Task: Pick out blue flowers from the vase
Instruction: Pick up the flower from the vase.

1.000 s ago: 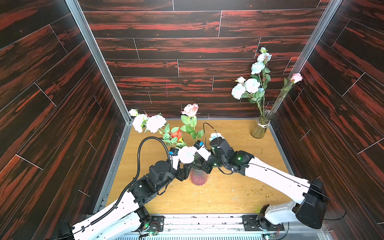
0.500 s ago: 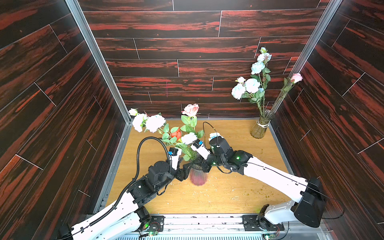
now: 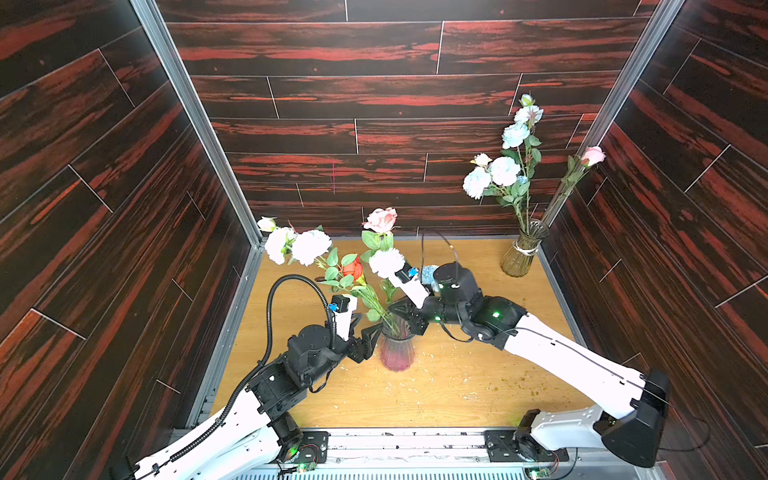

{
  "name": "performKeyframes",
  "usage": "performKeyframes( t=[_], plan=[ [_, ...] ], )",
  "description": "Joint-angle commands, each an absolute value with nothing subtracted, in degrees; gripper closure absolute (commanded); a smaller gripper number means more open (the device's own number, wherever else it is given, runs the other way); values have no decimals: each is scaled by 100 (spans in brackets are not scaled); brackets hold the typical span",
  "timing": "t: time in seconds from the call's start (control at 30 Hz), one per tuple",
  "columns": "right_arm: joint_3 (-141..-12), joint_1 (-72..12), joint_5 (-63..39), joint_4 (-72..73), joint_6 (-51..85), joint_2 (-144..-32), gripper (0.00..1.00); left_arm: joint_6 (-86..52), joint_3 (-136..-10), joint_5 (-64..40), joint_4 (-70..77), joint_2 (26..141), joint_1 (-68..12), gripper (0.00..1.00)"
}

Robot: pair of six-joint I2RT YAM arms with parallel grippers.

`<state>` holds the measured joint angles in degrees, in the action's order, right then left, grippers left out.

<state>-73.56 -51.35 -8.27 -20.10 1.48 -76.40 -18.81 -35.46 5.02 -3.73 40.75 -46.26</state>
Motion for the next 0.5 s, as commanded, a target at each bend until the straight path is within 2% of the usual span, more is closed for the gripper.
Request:
performKeyframes(
  t=[0.0, 0.17, 0.47],
  plan=[
    [-7653, -5140, -671, -2013, 72, -7422, 100, -1823, -3404, 815, -634, 3995, -4649, 28],
    [-8167, -5139, -708, -2239, 0, -7341, 100, -1925, -3156, 1244, -709, 3796, -4649, 28],
    [-9129, -5137, -673, -2842, -60, -7271, 100, -2327, -2395, 2749, -703, 3314, -4647, 28]
  ],
)
